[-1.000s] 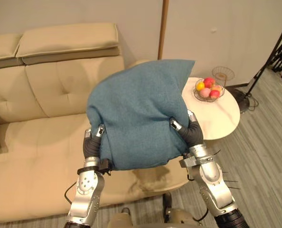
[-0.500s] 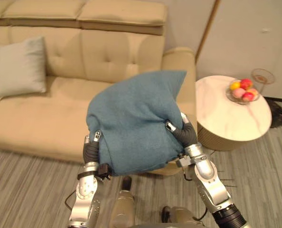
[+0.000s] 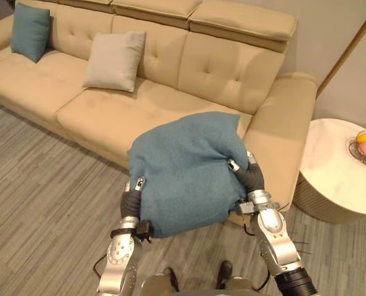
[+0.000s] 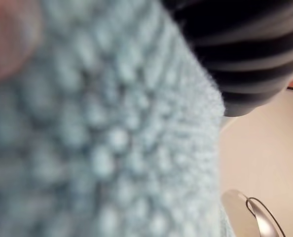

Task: Pick up cushions and gather them together orderly.

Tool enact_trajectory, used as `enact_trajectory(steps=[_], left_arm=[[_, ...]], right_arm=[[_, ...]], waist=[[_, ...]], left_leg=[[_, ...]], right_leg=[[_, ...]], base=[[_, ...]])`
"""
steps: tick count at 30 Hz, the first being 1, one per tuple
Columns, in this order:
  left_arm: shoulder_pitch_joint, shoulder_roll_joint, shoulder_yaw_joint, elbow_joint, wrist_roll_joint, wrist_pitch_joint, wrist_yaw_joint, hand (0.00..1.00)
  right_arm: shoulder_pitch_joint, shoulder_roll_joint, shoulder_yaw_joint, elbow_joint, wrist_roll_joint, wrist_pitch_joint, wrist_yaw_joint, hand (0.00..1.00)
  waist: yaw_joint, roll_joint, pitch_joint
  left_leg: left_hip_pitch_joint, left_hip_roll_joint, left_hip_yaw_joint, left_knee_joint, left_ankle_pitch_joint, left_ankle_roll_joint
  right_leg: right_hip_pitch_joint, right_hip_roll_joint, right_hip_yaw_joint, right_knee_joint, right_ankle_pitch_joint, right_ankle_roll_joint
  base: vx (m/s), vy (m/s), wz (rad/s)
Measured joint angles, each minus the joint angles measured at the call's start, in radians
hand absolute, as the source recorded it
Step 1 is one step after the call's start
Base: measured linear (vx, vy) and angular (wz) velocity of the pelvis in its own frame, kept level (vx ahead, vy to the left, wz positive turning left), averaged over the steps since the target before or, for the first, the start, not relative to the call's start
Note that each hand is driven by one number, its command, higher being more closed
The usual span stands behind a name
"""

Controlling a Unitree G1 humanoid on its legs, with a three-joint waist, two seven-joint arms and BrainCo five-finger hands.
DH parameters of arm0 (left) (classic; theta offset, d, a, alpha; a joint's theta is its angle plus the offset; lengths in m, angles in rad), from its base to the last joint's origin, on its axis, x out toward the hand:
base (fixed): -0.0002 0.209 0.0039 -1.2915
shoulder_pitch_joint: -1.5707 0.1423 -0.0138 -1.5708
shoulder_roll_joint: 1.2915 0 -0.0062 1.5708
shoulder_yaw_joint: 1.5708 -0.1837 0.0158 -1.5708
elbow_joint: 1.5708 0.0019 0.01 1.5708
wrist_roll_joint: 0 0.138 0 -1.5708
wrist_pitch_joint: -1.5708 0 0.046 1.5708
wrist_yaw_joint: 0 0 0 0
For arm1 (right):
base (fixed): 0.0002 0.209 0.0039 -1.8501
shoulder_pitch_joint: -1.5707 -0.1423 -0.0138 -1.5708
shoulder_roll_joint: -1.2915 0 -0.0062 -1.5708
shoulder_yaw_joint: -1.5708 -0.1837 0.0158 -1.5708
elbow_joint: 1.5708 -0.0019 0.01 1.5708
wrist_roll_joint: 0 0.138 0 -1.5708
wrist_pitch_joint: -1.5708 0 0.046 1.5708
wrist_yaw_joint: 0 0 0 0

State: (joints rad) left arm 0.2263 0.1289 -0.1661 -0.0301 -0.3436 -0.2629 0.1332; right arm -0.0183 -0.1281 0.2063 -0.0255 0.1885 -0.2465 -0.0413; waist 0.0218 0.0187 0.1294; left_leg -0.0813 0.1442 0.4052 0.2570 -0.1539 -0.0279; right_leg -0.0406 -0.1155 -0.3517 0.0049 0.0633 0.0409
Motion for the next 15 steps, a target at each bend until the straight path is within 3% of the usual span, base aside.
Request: enact_trajectory(steps=[4,6,8,10,11,13,14,15], left_arm=[[0.003,-0.001,0.0,0.0,-0.001,0.0,-0.001,1.0],[0.003,-0.006,0.001,0.0,-0.001,0.001,-0.001,1.0],[0.011,-0.006,0.0,0.0,0.0,0.003,-0.002,1.0],[0.018,-0.01,0.0,0.0,0.0,0.004,-0.002,1.0],[0.021,-0.004,0.0,0.001,0.0,0.005,-0.001,1.0],[0.021,0.01,0.0,0.001,0.0,0.004,-0.001,1.0],[0.02,0.015,0.001,0.003,0.0,0.004,-0.001,1.0],[0.019,0.014,0.001,0.004,0.0,0.004,-0.001,1.0]], right_arm=[[0.005,0.0,0.0,0.0,0.001,0.002,0.0,1.0],[0.005,0.0,0.0,0.0,0.001,0.002,-0.001,1.0],[0.006,0.0,0.0,0.0,-0.003,0.002,-0.001,1.0],[0.006,-0.002,0.0,0.008,-0.003,0.004,-0.001,1.0],[0.008,-0.001,0.001,0.023,-0.003,0.009,-0.001,1.0],[0.009,0.0,0.006,0.041,-0.003,0.009,-0.001,1.0],[0.008,0.001,0.007,0.041,-0.003,0.009,-0.001,1.0],[0.008,0.001,0.006,0.041,-0.003,0.009,-0.001,1.0]], waist=[[0.002,-0.004,-0.007],[-0.002,-0.002,-0.009],[-0.011,-0.01,-0.014],[-0.012,-0.009,-0.015],[-0.016,-0.008,-0.017],[-0.035,-0.003,-0.016],[-0.035,-0.014,-0.023],[-0.038,-0.009,-0.022]], left_leg=[[-0.024,-0.002,-0.009,0.034,-0.033,0.013],[-0.036,-0.004,-0.018,0.068,-0.073,0.02],[-0.039,-0.032,-0.041,0.1,-0.108,0.035],[-0.019,-0.06,-0.072,0.098,-0.13,0.07],[0.006,-0.07,-0.103,0.089,-0.134,0.085],[0.034,-0.075,-0.148,0.084,-0.151,0.09],[0.05,-0.079,-0.164,0.074,-0.16,0.09],[0.061,-0.077,-0.173,0.066,-0.163,0.087]], right_leg=[[0.0,-0.006,-0.006,-0.014,0.002,0.008],[-0.031,-0.027,-0.006,0.068,-0.05,0.026],[-0.1,-0.087,-0.002,0.277,-0.139,0.018],[-0.167,-0.14,0.03,0.475,-0.153,0.006],[-0.209,-0.15,0.066,0.581,-0.18,-0.026],[-0.228,-0.121,0.083,0.587,-0.23,-0.006],[-0.265,-0.099,0.084,0.564,-0.236,-0.009],[-0.287,-0.076,0.077,0.532,-0.235,-0.01]], base=[[-0.04,0.061,0.02],[-0.02,0.103,0.04],[0.05,0.155,0.29],[0.15,0.15,0.47],[0.16,0.101,0.62],[0.2,0.013,0.74],[0.23,-0.037,0.66],[0.28,-0.059,0.55]])
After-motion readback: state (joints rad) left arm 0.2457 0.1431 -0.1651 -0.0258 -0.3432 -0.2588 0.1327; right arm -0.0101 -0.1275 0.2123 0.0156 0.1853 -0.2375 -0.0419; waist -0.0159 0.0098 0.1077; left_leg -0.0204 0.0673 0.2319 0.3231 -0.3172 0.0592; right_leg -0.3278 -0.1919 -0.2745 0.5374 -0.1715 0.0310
